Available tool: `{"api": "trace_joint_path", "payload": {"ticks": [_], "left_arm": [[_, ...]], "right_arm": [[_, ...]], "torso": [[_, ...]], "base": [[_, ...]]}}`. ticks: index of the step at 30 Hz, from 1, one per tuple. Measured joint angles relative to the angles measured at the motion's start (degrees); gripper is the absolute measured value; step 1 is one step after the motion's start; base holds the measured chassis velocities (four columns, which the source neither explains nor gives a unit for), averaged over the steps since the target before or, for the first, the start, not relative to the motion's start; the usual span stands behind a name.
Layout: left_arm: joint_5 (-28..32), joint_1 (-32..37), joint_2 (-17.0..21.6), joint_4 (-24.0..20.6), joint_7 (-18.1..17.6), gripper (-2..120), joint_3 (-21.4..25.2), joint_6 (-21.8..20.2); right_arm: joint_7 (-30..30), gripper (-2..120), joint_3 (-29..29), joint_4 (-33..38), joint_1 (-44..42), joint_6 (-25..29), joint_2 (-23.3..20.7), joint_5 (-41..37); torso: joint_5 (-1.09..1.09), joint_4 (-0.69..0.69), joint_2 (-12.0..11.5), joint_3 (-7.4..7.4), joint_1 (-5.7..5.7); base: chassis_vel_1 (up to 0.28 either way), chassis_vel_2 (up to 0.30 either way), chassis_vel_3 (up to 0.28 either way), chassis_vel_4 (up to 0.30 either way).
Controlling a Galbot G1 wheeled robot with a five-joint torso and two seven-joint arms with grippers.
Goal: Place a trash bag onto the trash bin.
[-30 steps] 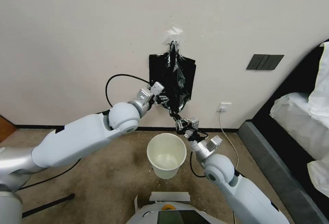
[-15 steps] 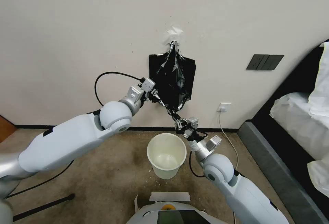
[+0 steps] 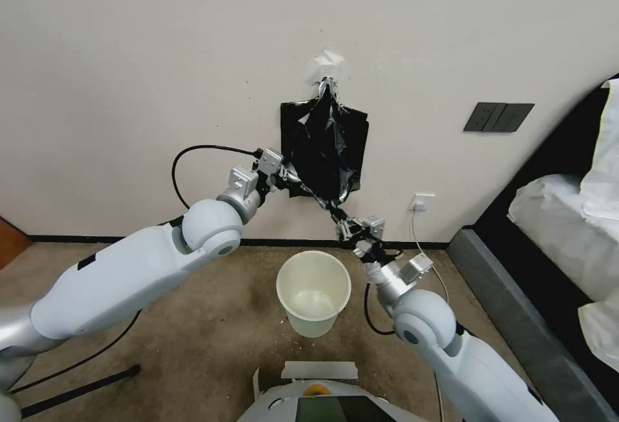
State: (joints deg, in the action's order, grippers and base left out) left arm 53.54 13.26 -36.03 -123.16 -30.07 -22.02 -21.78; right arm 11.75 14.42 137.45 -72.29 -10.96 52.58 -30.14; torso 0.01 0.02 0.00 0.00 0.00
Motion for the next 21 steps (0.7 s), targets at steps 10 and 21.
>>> {"api": "trace_joint_path", "payload": {"ticks": [10, 21], "left_arm": [[-0.01, 2.19, 0.77, -2.14, 0.01, 0, 1.48, 0.35], [-0.06, 1.62, 0.43, -2.03, -0.05, 0, 1.66, 0.42]], "right_arm": [[1.22, 70, -1.33, 0.74, 11.89, -5.82, -10.72, 1.52], [5.52, 99, -26.05, -4.01, 44.71, -14.38, -19.10, -4.17]], "torso": [[0.00, -0.03, 0.00, 0.00, 0.00], [-0.01, -0.02, 0.00, 0.00, 0.00]], "base": [[0.000, 0.000, 0.000, 0.000], [0.000, 0.000, 0.000, 0.000]]}}
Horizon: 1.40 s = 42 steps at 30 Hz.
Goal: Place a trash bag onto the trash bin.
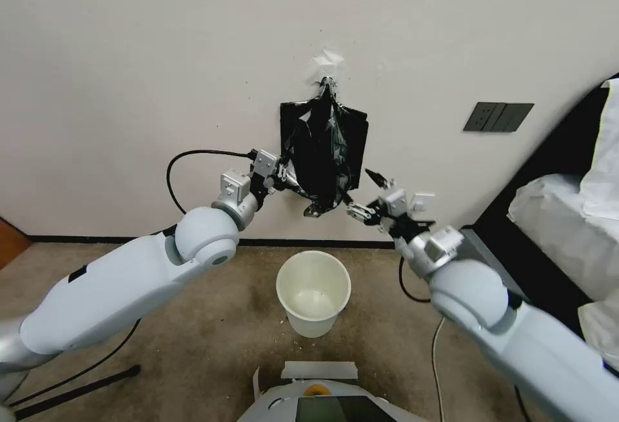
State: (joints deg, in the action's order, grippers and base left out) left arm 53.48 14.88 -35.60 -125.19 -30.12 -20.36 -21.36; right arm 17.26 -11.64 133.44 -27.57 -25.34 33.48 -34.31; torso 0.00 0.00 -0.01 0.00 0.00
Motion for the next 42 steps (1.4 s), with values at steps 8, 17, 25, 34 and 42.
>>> {"api": "trace_joint_path", "payload": {"ticks": [8, 17, 25, 34, 42], "left_arm": [[0.00, -0.14, -0.22, -0.35, 0.23, 0, 0.22, 0.07], [0.07, 0.35, 0.06, -1.06, 0.49, 0, 1.41, 0.25], [0.06, 3.11, 0.94, -1.88, 0.71, 0, 4.06, 0.39], [-1.32, 9.10, 2.33, -2.78, 1.92, 0, 8.37, 1.26], [-2.41, 14.61, 2.82, -4.24, 2.23, 0, 11.27, 1.89]], "right_arm": [[7.71, 73, -13.25, -3.44, 14.64, -11.08, 1.76, -4.63], [10.22, 40, -18.95, -5.26, 20.67, -16.43, 1.23, -4.79], [12.86, 9, -18.88, -4.94, 20.83, -15.60, 0.86, -4.23], [12.52, 0, -10.48, -3.24, 13.01, -6.35, 0.34, -4.10], [8.24, 0, 2.58, 0.41, -4.97, 2.73, 1.26, -5.78]], "torso": [[0.01, 0.00, 0.00, 0.00, 0.00], [0.00, 0.01, 0.00, 0.00, 0.00], [0.00, 0.01, 0.00, 0.00, 0.00], [-0.01, 0.00, 0.00, -0.01, 0.00], [0.01, 0.01, 0.00, -0.01, 0.00]], "base": [[0.000, 0.000, 0.000, 0.000], [0.000, 0.000, 0.000, 0.000], [0.000, 0.000, 0.000, 0.000], [0.000, 0.000, 0.000, 0.000], [0.000, 0.000, 0.000, 0.000]]}}
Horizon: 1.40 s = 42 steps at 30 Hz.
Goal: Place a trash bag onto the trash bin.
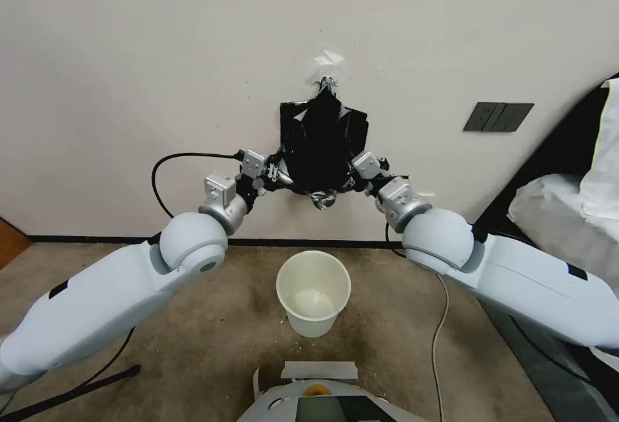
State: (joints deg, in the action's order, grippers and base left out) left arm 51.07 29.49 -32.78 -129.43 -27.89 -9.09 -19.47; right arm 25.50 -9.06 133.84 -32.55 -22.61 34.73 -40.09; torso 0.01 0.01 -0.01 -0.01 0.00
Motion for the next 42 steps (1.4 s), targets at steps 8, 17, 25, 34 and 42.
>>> {"api": "trace_joint_path", "payload": {"ticks": [8, 17, 25, 34, 42], "left_arm": [[-1.67, 6.11, -0.08, -2.25, 0.03, 0, 1.96, 0.16], [-2.95, 13.32, 0.82, -5.99, 0.43, 0, 6.84, 0.33], [-3.13, 18.30, 2.41, -10.11, 1.26, 0, 11.28, 0.76], [-2.77, 21.64, 4.18, -12.38, 2.30, 0, 12.76, 1.35], [-2.42, 24.20, 4.54, -13.01, 2.79, 0, 12.97, 1.63]], "right_arm": [[-1.61, 0, 9.74, 4.46, -16.42, 2.30, 1.93, 0.63], [-0.90, 0, 12.97, 9.01, -20.49, 2.02, 1.91, -2.24], [1.62, 0, 14.90, 9.61, -21.16, 0.75, 0.57, -9.92], [2.72, 0, 16.99, 9.51, -27.04, 0.62, 0.42, -10.47], [2.71, 0, 22.63, 9.47, -30.80, 1.32, -2.61, -16.54]], "torso": [[0.00, 0.01, 0.01, 0.00, 0.00], [-0.01, -0.01, 0.01, 0.00, 0.00], [-0.01, -0.01, 0.01, 0.00, 0.00], [0.00, -0.01, 0.01, 0.00, 0.00], [-0.01, -0.01, 0.01, 0.00, 0.00]], "base": [[0.000, 0.000, 0.000, 0.000], [0.000, 0.000, 0.000, 0.000], [0.000, 0.000, 0.000, 0.000], [0.000, 0.000, 0.000, 0.000], [0.000, 0.000, 0.000, 0.000]]}}
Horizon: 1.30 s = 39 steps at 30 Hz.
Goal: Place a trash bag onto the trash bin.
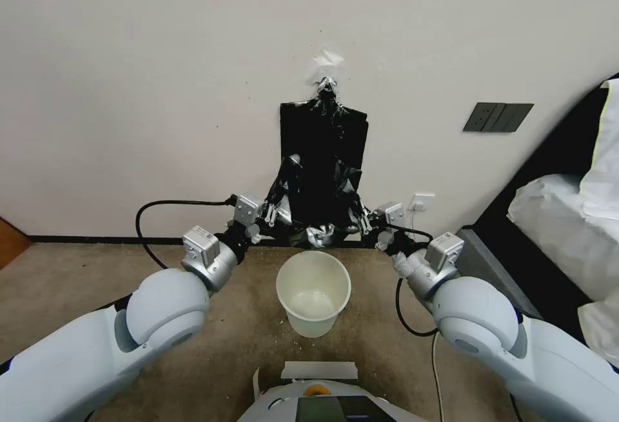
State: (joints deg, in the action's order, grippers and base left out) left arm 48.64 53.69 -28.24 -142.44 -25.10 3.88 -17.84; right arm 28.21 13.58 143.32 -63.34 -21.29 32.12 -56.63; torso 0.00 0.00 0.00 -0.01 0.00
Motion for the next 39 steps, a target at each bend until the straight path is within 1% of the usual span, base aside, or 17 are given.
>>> {"api": "trace_joint_path", "payload": {"ticks": [3, 5, 7, 8, 12, 13, 15, 17, 18, 22, 26, 28, 29, 33, 35, 36, 39], "left_arm": [[0.51, 0.96, 0.36, -0.45, 0.10, 0, 0.11, 0.00], [1.19, 1.52, 1.44, -0.83, 0.47, 0, 0.28, 0.01], [1.35, 1.59, 1.79, -0.85, 0.59, 0, 0.37, 0.03], [1.92, 1.90, 2.64, -0.87, 0.83, 0, 0.84, 0.07], [3.28, 3.48, 4.41, -0.88, 1.05, 0, 2.17, 0.08], [3.28, 3.48, 4.41, -0.88, 1.05, 0, 2.17, 0.08], [3.76, 4.81, 5.63, -0.88, 1.13, 0, 3.09, 0.31], [3.86, 4.89, 5.66, -0.88, 1.13, 0, 3.10, 0.31], [4.00, 4.87, 5.45, -0.88, 1.12, 0, 2.99, 0.27], [4.27, 4.96, 4.67, -0.87, 1.06, 0, 2.57, 0.04], [4.35, 5.21, 4.12, -0.87, 1.03, 0, 1.68, -0.19], [4.35, 5.28, 3.93, -0.86, 1.01, 0, 1.51, -0.27], [4.27, 5.60, 3.24, -0.85, 0.94, 0, 1.00, -0.41], [3.39, 6.74, 1.47, -0.83, 0.79, 0, -0.26, -0.52], [2.33, 7.86, -0.22, -0.68, 0.70, 0, -1.06, -0.54], [2.33, 7.86, -0.22, -0.68, 0.70, 0, -1.06, -0.54], [0.32, 8.68, -3.82, 0.83, 0.00, 0, -3.77, -0.55]], "right_arm": [[-0.03, 0, 1.80, -0.01, -1.60, -0.32, -0.60, -1.79], [-0.08, 0, 4.34, -0.02, -3.82, -0.60, -1.06, -4.71], [-0.28, 0, 4.93, -0.03, -4.23, -0.62, -1.18, -5.59], [-0.86, 0, 5.95, -0.03, -4.45, -0.62, -1.31, -7.85], [-1.77, 0, 6.50, -0.04, -3.08, -0.64, -1.54, -12.09], [-1.77, 0, 6.50, -0.04, -3.08, -0.64, -1.54, -12.09], [-1.68, 0, 6.63, -0.05, -1.71, -1.54, -2.07, -15.05], [-1.45, 0, 6.88, -0.05, -1.61, -2.02, -2.25, -15.97], [-0.77, 0, 7.57, -0.06, -1.58, -2.90, -2.38, -18.04], [1.05, 0, 8.74, -0.07, -2.77, -5.24, -1.96, -22.08], [2.69, 0, 7.75, -0.08, -5.07, -6.95, -0.44, -23.55], [2.98, 0, 7.13, -0.09, -5.54, -7.12, -0.02, -23.41], [3.36, 0, 5.84, -0.09, -7.12, -7.36, 0.98, -21.78], [3.41, 0, 5.35, -0.10, -10.41, -7.47, 2.13, -18.50], [3.38, 0, 6.19, -0.09, -11.83, -7.49, 2.22, -17.00], [3.38, 0, 6.19, -0.09, -11.83, -7.49, 2.22, -17.00], [3.44, 0, 8.83, -0.10, -12.77, -7.50, 1.81, -16.39]], "torso": [[0.00, 0.00, 0.00, 0.00, 0.00], [0.01, 0.02, 0.00, 0.00, 0.00], [0.01, 0.02, 0.00, 0.00, 0.00], [0.01, 0.02, 0.00, 0.00, 0.00], [0.00, 0.00, 0.00, 0.00, 0.00], [0.00, 0.00, 0.00, 0.00, 0.00], [0.01, -0.01, 0.00, 0.00, 0.00], [0.00, -0.01, 0.00, 0.00, 0.00], [0.00, 0.00, 0.00, 0.01, 0.00], [-0.01, 0.00, 0.00, 0.01, 0.00], [0.00, 0.01, 0.00, 0.01, 0.00], [0.01, 0.01, 0.00, 0.01, 0.00], [0.01, 0.00, 0.00, 0.01, 0.00], [0.01, 0.02, 0.00, 0.01, 0.00], [0.01, 0.01, 0.00, 0.00, 0.00], [0.01, 0.01, 0.00, 0.00, 0.00], [0.00, 0.00, -0.01, 0.01, 0.00]], "base": [[0.000, 0.000, 0.000, 0.000], [0.000, 0.000, 0.000, 0.000], [0.000, 0.000, 0.000, 0.000], [0.000, 0.000, 0.000, 0.000], [0.000, 0.000, 0.000, 0.000], [0.000, 0.000, 0.000, 0.000], [0.000, 0.000, 0.000, 0.000], [0.000, 0.000, 0.000, 0.000], [0.000, 0.000, 0.000, 0.000], [0.000, 0.000, 0.000, 0.000], [0.000, 0.000, 0.000, 0.000], [0.000, 0.000, 0.000, 0.000], [0.000, 0.000, 0.000, 0.000], [0.000, 0.000, 0.000, 0.000], [0.000, 0.000, 0.000, 0.000], [0.000, 0.000, 0.000, 0.000], [0.000, 0.000, 0.000, 0.000]]}}
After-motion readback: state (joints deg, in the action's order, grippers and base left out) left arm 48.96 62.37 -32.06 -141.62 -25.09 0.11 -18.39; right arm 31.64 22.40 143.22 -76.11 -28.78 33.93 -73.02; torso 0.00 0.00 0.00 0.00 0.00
